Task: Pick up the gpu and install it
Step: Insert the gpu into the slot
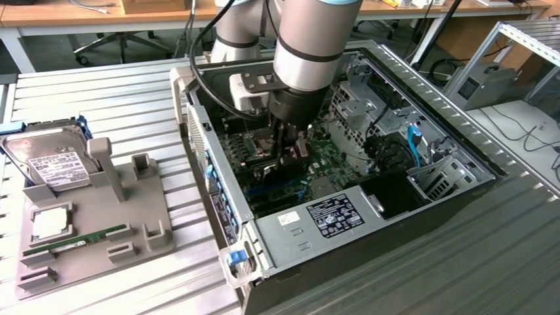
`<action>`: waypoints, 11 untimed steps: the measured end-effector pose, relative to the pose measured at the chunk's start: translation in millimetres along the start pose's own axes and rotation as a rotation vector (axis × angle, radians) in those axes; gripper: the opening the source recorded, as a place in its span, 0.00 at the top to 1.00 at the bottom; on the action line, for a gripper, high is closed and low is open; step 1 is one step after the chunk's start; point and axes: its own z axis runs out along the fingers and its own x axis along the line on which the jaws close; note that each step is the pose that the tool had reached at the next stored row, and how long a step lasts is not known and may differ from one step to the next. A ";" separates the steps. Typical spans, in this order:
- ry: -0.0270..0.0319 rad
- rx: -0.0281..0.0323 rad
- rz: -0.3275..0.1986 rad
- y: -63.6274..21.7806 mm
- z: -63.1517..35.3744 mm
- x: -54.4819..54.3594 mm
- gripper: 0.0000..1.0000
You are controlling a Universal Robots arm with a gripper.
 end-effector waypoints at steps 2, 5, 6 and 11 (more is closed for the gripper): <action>0.0001 -0.0011 -0.016 -0.6 -0.1 0.0 0.64; -0.0001 -0.0028 -0.044 -1.0 -0.1 -0.1 0.64; -0.0002 -0.0031 -0.049 -0.9 -0.1 -0.1 0.64; -0.0002 -0.0036 -0.057 -1.1 -0.1 -0.1 0.64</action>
